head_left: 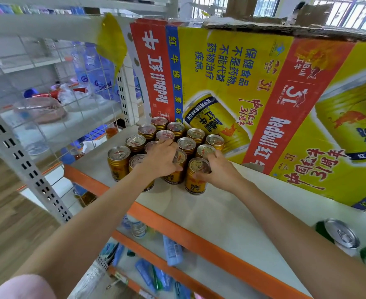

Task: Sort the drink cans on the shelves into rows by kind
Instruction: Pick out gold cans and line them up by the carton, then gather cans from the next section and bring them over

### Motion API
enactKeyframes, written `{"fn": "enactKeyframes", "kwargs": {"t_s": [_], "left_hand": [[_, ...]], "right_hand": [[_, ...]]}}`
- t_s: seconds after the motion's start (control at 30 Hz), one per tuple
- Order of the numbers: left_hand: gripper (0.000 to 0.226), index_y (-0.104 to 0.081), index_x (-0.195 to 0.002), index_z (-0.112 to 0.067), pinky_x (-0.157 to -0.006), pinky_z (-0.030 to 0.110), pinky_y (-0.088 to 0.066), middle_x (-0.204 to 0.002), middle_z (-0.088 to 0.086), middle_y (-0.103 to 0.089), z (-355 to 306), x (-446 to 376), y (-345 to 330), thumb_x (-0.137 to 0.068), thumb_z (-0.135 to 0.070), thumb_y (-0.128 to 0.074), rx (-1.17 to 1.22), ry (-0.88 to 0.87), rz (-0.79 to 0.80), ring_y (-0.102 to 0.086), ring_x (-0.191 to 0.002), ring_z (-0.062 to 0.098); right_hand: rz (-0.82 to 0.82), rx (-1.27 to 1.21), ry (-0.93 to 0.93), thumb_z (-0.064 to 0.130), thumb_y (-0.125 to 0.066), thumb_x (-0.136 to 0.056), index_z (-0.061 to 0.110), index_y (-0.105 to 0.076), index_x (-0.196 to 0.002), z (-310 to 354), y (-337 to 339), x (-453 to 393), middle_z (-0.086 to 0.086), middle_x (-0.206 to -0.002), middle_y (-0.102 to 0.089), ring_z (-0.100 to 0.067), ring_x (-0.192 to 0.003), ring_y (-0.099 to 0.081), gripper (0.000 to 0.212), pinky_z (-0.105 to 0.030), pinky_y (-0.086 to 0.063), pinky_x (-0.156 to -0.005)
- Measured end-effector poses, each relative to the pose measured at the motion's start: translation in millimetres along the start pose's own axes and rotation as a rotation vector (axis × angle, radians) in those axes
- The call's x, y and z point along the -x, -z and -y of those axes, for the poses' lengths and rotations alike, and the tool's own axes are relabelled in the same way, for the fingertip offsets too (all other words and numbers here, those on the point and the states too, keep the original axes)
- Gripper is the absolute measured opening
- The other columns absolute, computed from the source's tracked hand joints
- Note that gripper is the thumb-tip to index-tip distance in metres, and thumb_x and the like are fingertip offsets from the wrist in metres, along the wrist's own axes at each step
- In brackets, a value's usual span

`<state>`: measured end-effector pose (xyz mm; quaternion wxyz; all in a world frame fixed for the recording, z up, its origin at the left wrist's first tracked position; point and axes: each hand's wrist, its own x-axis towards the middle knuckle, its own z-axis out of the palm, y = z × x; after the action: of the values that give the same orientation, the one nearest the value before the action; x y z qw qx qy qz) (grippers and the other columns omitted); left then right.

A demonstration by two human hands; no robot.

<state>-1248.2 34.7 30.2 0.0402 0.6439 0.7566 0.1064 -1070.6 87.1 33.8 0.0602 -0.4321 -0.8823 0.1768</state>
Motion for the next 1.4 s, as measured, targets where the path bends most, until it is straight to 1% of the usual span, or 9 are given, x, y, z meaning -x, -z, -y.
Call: {"fn": "enactKeyframes", "kwargs": {"t_s": [0.1, 0.3, 0.47, 0.57, 0.7, 0.8, 0.93, 1.2, 1.4], "left_hand": [[0.065, -0.049, -0.128, -0.011, -0.105, 0.041, -0.035, -0.139, 0.008, -0.043, 1.4, 1.9, 1.2, -0.077, -0.044, -0.072, -0.032, -0.012, -0.024, -0.026, -0.134, 0.025], [0.044, -0.057, -0.121, -0.014, -0.099, 0.039, -0.041, -0.126, 0.007, -0.052, 1.3, 11.3, 8.6, -0.082, -0.033, -0.067, 0.053, -0.033, -0.045, -0.042, -0.121, 0.024], [0.021, -0.059, -0.092, -0.02, -0.078, 0.034, -0.045, -0.108, 0.001, -0.051, -19.4, 13.6, 19.1, -0.086, -0.039, -0.05, 0.033, -0.105, -0.039, -0.049, -0.112, 0.021], [0.028, -0.06, -0.113, -0.016, -0.074, 0.028, -0.039, -0.114, 0.003, -0.053, -45.4, 16.0, 26.9, -0.088, -0.03, -0.058, 0.001, -0.171, -0.072, -0.05, -0.109, 0.021], [0.023, -0.06, -0.105, -0.014, -0.076, 0.04, -0.05, -0.106, 0.008, -0.057, -89.3, 13.8, 24.9, -0.089, -0.027, -0.052, -0.145, -0.326, 0.008, -0.056, -0.098, 0.026], [0.029, -0.055, -0.116, -0.017, -0.081, 0.038, -0.049, -0.117, 0.007, -0.054, -129.3, 7.3, 20.8, -0.092, -0.032, -0.051, -0.187, -0.411, 0.049, -0.053, -0.109, 0.026], [0.036, -0.049, -0.127, -0.017, -0.092, 0.04, -0.045, -0.126, 0.006, -0.053, -188.8, -5.5, 15.6, -0.095, -0.032, -0.048, -0.222, -0.557, 0.034, -0.049, -0.118, 0.026], [0.032, -0.054, -0.123, -0.019, -0.091, 0.034, -0.041, -0.124, 0.004, -0.054, -342.2, -20.7, -11.6, -0.095, -0.034, -0.048, -0.07, -0.866, 0.044, -0.049, -0.115, 0.022], [0.028, -0.058, -0.117, -0.017, -0.081, 0.033, -0.043, -0.112, 0.004, -0.056, -464.9, -3.1, -29.6, -0.092, -0.029, -0.053, 0.039, -1.033, 0.061, -0.054, -0.105, 0.024]], "right_hand": [[-0.01, 0.029, 0.011, 0.053, -0.065, -0.079, 0.007, -0.033, -0.139, 5.2, -3.9, -3.3, -0.01, -0.148, -0.023, -0.032, -0.124, -0.045, 0.082, -0.041, -0.045, -0.095], [-0.069, 0.048, -0.023, 0.054, -0.065, -0.078, 0.007, -0.029, -0.142, 5.1, -6.9, -1.3, -0.01, -0.147, -0.026, -0.03, -0.125, -0.045, 0.086, -0.04, -0.046, -0.092], [-0.05, 0.099, -0.027, 0.055, -0.061, -0.081, 0.01, -0.028, -0.141, 5.9, -2.0, 6.0, -0.01, -0.145, -0.03, -0.032, -0.121, -0.048, 0.082, -0.043, -0.047, -0.086], [-0.046, 0.152, 0.016, 0.05, -0.059, -0.085, 0.013, -0.037, -0.134, -8.5, 10.7, 20.6, -0.009, -0.137, -0.041, -0.03, -0.119, -0.05, 0.066, -0.042, -0.047, -0.085], [0.047, 0.285, 0.1, 0.032, -0.052, -0.092, 0.014, -0.047, -0.124, -43.2, 44.7, 55.0, -0.006, -0.125, -0.051, -0.028, -0.116, -0.051, 0.037, -0.035, -0.042, -0.084], [0.05, 0.309, 0.102, 0.026, -0.051, -0.092, 0.014, -0.05, -0.124, -74.1, 68.4, 84.9, -0.006, -0.126, -0.052, -0.027, -0.115, -0.05, 0.034, -0.035, -0.043, -0.088], [-0.019, 0.276, 0.01, 0.019, -0.049, -0.092, 0.015, -0.048, -0.126, -115.7, 95.5, 127.3, -0.005, -0.127, -0.048, -0.024, -0.114, -0.049, 0.034, -0.033, -0.043, -0.086], [-0.205, 0.184, -0.332, 0.024, -0.046, -0.094, 0.015, -0.046, -0.13, -219.7, 134.3, 249.1, -0.007, -0.131, -0.047, -0.028, -0.113, -0.051, 0.037, -0.039, -0.044, -0.093], [-0.292, 0.125, -0.578, 0.022, -0.049, -0.094, 0.008, -0.043, -0.132, -281.9, 155.5, 347.4, -0.01, -0.128, -0.047, -0.029, -0.118, -0.047, 0.041, -0.029, -0.036, -0.09]]}}
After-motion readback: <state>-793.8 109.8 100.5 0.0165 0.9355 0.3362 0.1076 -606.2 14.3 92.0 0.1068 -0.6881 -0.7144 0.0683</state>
